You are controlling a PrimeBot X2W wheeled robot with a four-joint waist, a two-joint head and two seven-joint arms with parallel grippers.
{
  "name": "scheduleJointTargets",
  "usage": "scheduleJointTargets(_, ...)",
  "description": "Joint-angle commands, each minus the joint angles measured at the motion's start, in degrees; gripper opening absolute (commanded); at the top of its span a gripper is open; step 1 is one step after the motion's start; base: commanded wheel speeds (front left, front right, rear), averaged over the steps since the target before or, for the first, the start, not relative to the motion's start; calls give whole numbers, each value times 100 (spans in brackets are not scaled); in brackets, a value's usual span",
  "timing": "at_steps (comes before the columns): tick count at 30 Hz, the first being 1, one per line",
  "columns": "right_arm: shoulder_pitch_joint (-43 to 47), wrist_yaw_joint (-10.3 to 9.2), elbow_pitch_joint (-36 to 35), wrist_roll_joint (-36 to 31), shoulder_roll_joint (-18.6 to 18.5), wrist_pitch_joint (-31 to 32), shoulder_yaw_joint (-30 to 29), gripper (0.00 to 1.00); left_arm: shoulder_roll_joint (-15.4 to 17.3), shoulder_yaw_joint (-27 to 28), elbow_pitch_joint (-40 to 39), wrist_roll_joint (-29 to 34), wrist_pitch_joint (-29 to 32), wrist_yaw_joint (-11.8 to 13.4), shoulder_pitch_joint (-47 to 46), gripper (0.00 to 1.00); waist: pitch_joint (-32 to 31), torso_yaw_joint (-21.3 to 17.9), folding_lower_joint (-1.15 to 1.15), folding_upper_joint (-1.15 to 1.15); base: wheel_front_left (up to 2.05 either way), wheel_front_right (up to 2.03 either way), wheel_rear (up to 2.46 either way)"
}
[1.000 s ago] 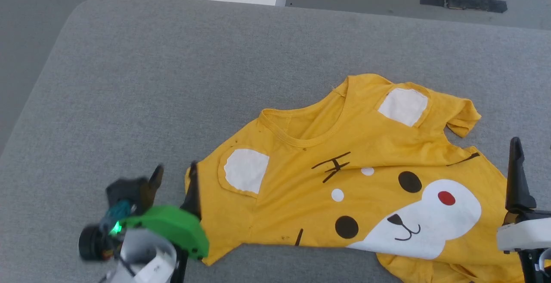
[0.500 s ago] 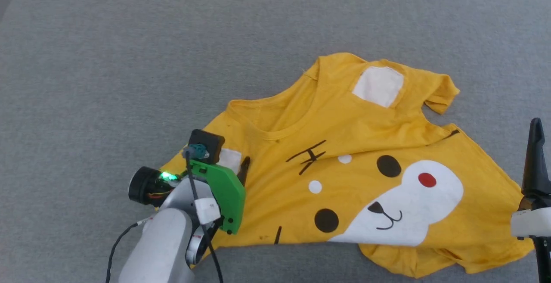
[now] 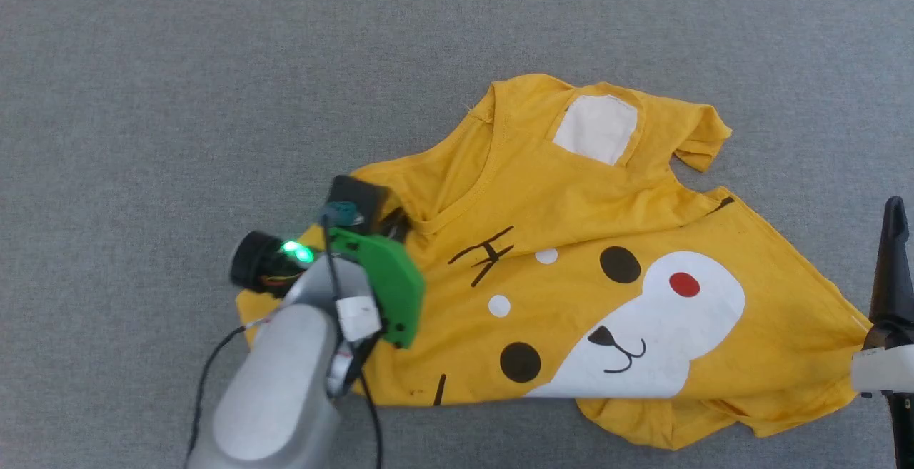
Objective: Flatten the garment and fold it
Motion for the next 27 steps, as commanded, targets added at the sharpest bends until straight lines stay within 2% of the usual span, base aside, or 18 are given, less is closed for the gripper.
scheduleJointTargets(1,-121,-9,20,56,0,-32,7,100,-126,-108,-84,38,-50,-54,-168,0,0,16,0,0,0,0,0)
scheduleJointTargets(5,-124,-9,35,72,0,-38,46,100,-322,-492,-291,59,-103,-122,-337,0,14,46,0,0,0,0,0)
scheduleJointTargets(9,-134,-9,82,84,0,-48,101,100,-456,-989,-70,-78,-67,-166,-316,0,29,51,0,0,0,0,0)
scheduleJointTargets(10,-140,-9,99,88,0,-50,118,100,-476,-1080,70,-170,-61,-131,-270,33,29,47,0,0,0,0,0)
scheduleJointTargets(11,-145,-9,112,91,0,-51,133,100,-486,-1168,193,-218,-57,-110,-243,100,30,40,0,0,0,0,0)
scheduleJointTargets(12,-158,-9,160,105,0,-56,173,100,-506,-1386,474,-613,-267,3,-151,100,16,19,0,0,0,0,0)
scheduleJointTargets(14,-143,-9,174,108,0,-63,134,100,-507,-1390,410,-881,-408,110,-160,100,-13,52,0,0,0,0,0)
scheduleJointTargets(19,-58,-9,216,118,0,-72,56,100,-438,-996,-256,-1075,-710,417,-264,100,-145,175,0,0,0,0,0)
scheduleJointTargets(22,-21,-9,227,136,0,-79,66,100,-78,-617,-841,-971,-750,709,-235,100,-197,254,0,0,0,0,0)
scheduleJointTargets(25,-2,-9,229,144,0,-75,112,100,440,-271,-1183,-825,-547,998,-27,100,-210,322,0,0,0,0,0)
scheduleJointTargets(27,0,-9,218,138,0,-65,143,100,767,-166,-1263,-771,-300,1063,161,100,-193,351,0,0,0,0,0)
